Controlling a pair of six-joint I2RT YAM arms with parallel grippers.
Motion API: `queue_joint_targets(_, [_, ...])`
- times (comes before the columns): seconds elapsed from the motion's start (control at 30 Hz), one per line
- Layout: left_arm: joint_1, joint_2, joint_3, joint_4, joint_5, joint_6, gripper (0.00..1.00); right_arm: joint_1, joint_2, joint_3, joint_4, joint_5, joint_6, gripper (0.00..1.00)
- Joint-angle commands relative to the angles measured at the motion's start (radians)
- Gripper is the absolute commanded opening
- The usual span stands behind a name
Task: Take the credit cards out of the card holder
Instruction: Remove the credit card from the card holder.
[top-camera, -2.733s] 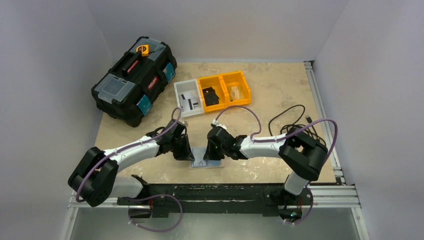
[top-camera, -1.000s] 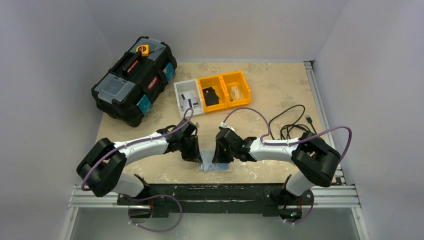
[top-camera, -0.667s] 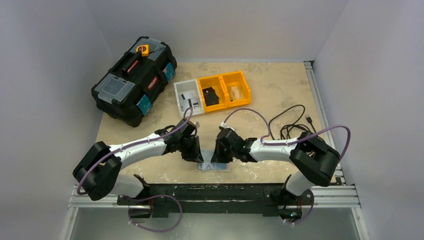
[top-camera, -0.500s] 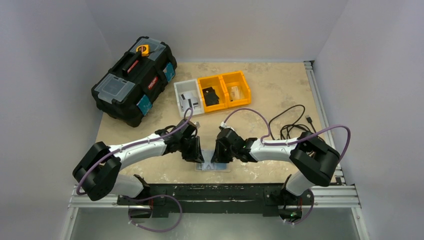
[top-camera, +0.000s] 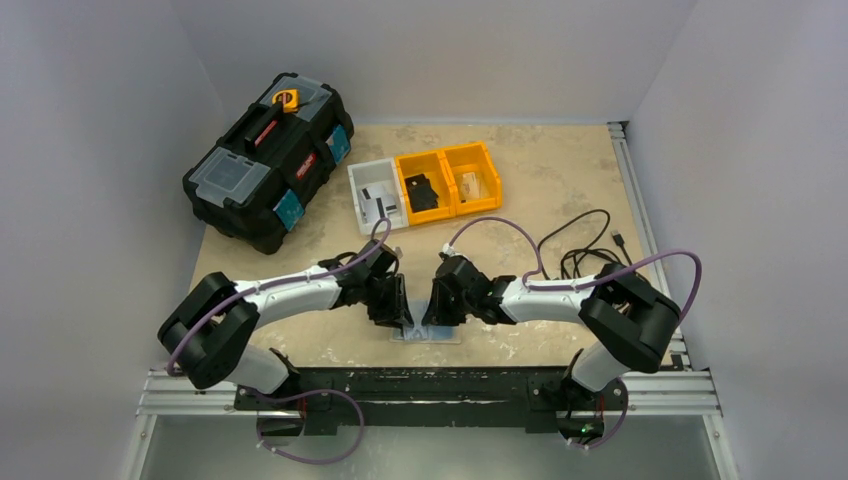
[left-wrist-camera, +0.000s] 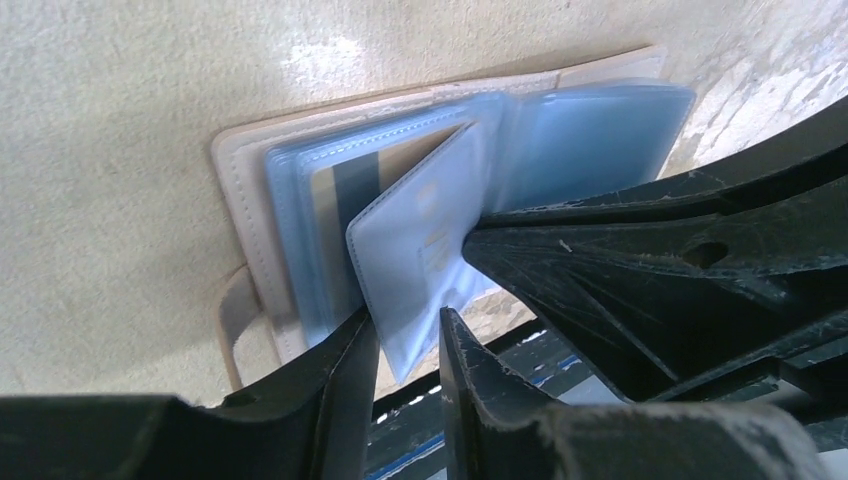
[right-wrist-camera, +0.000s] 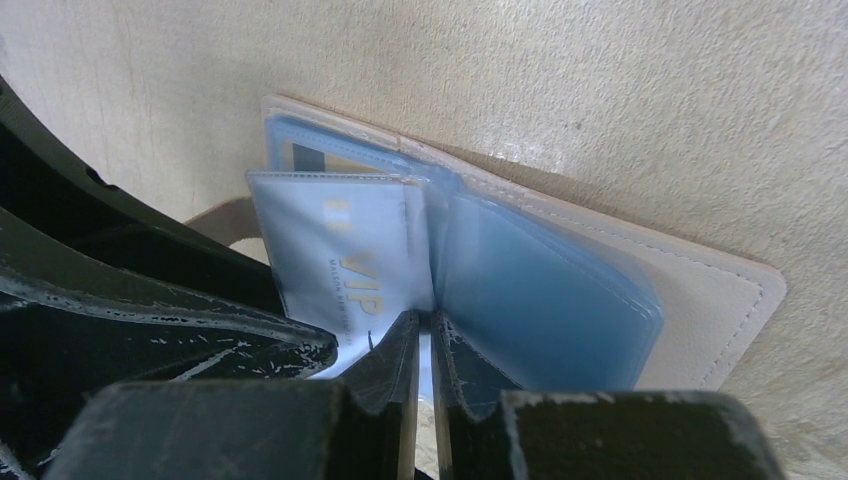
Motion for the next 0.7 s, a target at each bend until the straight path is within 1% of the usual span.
queue_joint_targets(0.0, [-0.005, 0.036, -0.023, 0.047, -0.015, -0.011, 0.29, 0.005, 0.083, -0.048, -0.059, 0.047, -0.018, 0.06])
queue_joint_targets(0.07, [-0.007, 0.036, -0.023, 0.052, -0.016, -0.014, 0.27, 0.005, 0.083, -0.048, -0.055, 0.041, -0.018, 0.06])
queue_joint_targets(0.1, [-0.006, 0.034, -0.022, 0.05, -0.019, -0.016, 0.22, 0.005, 0.081, -0.046, -0.053, 0.037, -0.019, 0.06])
queue_joint_targets(0.17, [-0.005, 0.025, -0.017, 0.036, -0.034, -0.023, 0.06, 0.004, 0.068, -0.043, -0.047, 0.025, -0.021, 0.06])
queue_joint_targets(0.2, [-0.006, 0.02, -0.014, 0.023, -0.043, -0.025, 0.0, 0.003, 0.058, -0.042, -0.042, 0.017, -0.023, 0.08])
queue_joint_targets(0.37, [-0.005, -0.016, 0.001, -0.066, -0.116, -0.028, 0.0, -0.025, -0.034, -0.033, -0.034, -0.026, -0.046, 0.19])
queue_joint_targets(0.53, [-0.004, -0.035, -0.003, -0.112, -0.15, -0.027, 0.0, -0.104, -0.148, -0.065, 0.005, -0.103, -0.073, 0.26])
queue_joint_targets(0.67, [-0.004, -0.047, -0.008, -0.113, -0.147, -0.027, 0.0, -0.142, -0.195, -0.083, 0.019, -0.147, -0.097, 0.28])
